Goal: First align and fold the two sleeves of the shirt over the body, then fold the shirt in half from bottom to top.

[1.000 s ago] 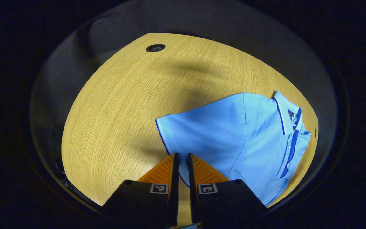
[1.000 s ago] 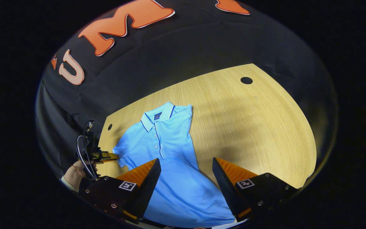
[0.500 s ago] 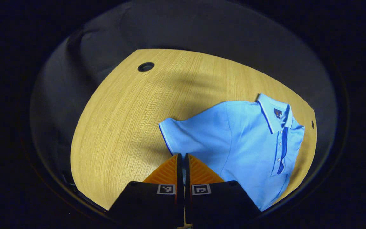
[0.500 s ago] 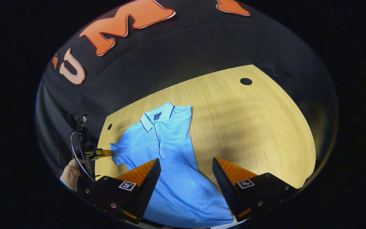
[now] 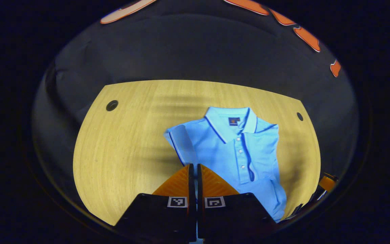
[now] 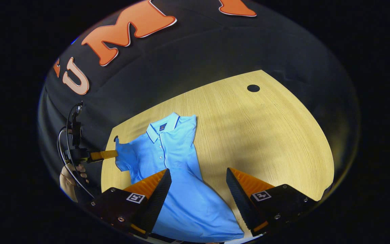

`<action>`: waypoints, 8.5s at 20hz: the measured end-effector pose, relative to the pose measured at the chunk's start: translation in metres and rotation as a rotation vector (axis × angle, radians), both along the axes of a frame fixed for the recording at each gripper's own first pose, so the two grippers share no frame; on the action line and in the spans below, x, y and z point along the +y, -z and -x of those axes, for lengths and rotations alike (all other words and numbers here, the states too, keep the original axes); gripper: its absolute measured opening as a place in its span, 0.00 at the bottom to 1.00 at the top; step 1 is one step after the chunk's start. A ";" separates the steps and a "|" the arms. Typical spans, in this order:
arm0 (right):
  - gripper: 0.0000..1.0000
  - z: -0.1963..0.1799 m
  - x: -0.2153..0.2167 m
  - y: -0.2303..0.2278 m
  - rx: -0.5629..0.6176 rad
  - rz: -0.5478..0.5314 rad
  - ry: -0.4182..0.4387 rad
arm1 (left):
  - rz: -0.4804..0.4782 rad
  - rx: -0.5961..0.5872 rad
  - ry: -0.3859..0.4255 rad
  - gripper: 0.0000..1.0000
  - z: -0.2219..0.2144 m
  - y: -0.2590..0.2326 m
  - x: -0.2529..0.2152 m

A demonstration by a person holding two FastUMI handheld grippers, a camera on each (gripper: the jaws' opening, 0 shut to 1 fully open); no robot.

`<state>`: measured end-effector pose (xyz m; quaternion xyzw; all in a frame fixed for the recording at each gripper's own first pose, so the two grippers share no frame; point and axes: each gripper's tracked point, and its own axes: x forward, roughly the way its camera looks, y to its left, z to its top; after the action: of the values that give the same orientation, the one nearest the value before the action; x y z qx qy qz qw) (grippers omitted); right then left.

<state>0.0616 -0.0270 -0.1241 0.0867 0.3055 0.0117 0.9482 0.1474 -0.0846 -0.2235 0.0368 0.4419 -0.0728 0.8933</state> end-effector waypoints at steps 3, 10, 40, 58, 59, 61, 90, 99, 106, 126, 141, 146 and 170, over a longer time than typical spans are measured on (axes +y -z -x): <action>0.99 0.006 -0.019 -0.001 -0.008 -0.003 0.022 | 0.012 0.021 0.071 0.05 0.004 0.007 -0.051; 0.99 0.024 -0.060 0.006 0.002 -0.009 0.076 | 0.015 0.085 0.159 0.07 0.007 0.044 -0.138; 0.99 0.105 -0.034 0.094 0.169 0.272 -0.010 | 0.081 0.066 0.037 1.00 0.191 0.063 0.005; 0.99 0.190 -0.044 0.167 0.360 0.384 -0.037 | 0.042 0.222 0.003 1.00 0.324 0.132 0.076; 0.99 0.191 -0.044 0.170 0.372 0.384 -0.036 | 0.043 0.237 0.002 1.00 0.328 0.137 0.076; 0.99 0.193 -0.045 0.178 0.397 0.391 -0.035 | 0.036 0.269 -0.002 1.00 0.335 0.149 0.077; 0.01 0.184 -0.006 0.198 0.470 0.316 -0.071 | 0.030 0.346 -0.059 0.05 0.335 0.171 0.084; 0.01 0.103 0.017 0.122 0.342 0.307 -0.133 | 0.070 0.216 -0.033 0.05 0.243 0.110 0.056; 0.00 0.039 0.013 0.072 0.267 0.293 -0.135 | 0.062 0.142 -0.039 0.05 0.175 0.080 0.045; 0.00 -0.156 0.051 -0.017 0.114 0.185 -0.079 | 0.015 0.034 -0.004 0.05 -0.051 0.015 0.056; 0.21 -0.237 0.009 0.049 0.183 0.213 0.033 | -0.033 0.084 0.029 0.05 -0.131 0.090 0.041; 0.99 -0.223 0.003 0.031 0.156 0.224 0.053 | -0.015 0.007 0.002 0.74 -0.132 0.067 0.044; 0.99 -0.019 0.051 -0.146 -0.339 0.255 -0.151 | 0.086 -0.569 -0.096 1.00 0.093 -0.206 0.042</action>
<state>0.0802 0.0237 0.0216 -0.0602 0.1464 0.0581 0.9857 0.0544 -0.0426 -0.0176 -0.0032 0.1712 -0.0360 0.9846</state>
